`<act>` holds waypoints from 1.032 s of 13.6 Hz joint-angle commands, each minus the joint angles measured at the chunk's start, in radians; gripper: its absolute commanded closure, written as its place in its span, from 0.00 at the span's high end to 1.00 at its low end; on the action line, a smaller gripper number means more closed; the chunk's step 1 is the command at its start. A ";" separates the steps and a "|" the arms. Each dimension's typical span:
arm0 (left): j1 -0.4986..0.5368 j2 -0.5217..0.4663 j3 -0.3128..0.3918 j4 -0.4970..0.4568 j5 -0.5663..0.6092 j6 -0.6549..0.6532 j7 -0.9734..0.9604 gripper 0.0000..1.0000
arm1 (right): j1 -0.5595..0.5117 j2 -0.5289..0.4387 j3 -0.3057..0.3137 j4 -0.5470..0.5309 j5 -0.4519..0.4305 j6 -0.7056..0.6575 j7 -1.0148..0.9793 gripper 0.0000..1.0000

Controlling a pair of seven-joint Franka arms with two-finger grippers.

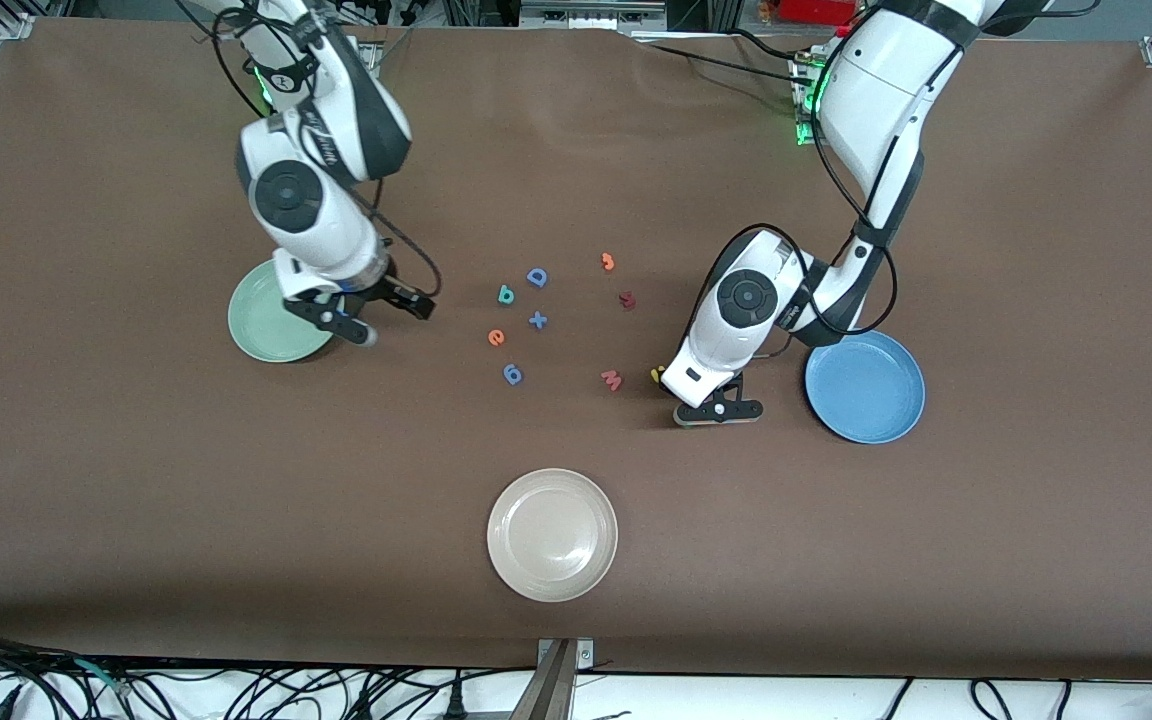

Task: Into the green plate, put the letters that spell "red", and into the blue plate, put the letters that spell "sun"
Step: 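Return the right gripper to the letters while the left gripper approaches them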

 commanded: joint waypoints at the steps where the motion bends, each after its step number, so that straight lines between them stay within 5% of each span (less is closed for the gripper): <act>1: -0.010 0.017 0.005 -0.008 0.103 0.055 -0.125 0.05 | 0.010 0.101 0.056 0.056 0.012 0.088 0.128 0.98; 9: -0.001 0.015 0.002 -0.007 0.157 0.055 -0.170 0.13 | 0.030 0.219 0.118 0.045 0.012 0.253 0.151 0.98; 14: 0.010 0.005 0.002 -0.004 0.156 0.052 -0.172 0.65 | 0.028 0.248 0.160 -0.001 0.012 0.254 0.165 0.98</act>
